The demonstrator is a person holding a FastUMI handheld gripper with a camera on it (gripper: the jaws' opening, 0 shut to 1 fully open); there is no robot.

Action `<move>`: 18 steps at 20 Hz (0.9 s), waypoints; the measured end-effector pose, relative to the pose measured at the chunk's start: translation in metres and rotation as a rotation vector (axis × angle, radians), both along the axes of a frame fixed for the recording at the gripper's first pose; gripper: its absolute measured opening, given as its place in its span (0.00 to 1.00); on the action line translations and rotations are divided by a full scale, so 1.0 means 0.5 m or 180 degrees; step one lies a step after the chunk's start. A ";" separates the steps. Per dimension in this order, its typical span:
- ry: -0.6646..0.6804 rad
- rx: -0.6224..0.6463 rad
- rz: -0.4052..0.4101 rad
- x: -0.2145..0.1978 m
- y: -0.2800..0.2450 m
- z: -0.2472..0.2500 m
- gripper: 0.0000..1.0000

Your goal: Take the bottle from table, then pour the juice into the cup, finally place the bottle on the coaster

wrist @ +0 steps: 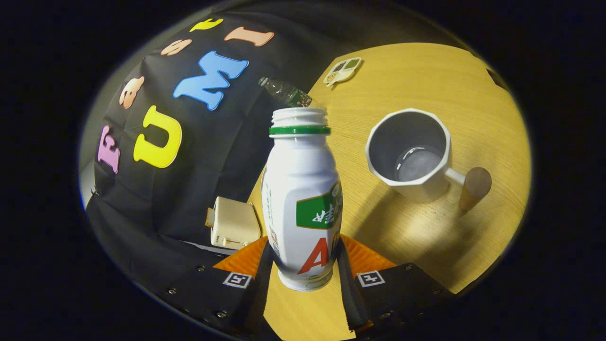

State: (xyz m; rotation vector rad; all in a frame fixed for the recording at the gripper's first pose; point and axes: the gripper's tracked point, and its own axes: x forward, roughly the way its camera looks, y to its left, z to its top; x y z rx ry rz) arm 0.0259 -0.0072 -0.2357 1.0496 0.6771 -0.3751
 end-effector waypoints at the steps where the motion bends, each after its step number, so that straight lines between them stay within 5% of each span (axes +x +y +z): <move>1: 0.0005 -0.0111 0.0069 0.003 0.000 -0.004 0.66; 11: -0.0068 -0.1115 0.0568 0.072 0.004 -0.009 0.66; 18: -0.0092 -0.1592 0.0577 0.128 -0.040 -0.043 0.66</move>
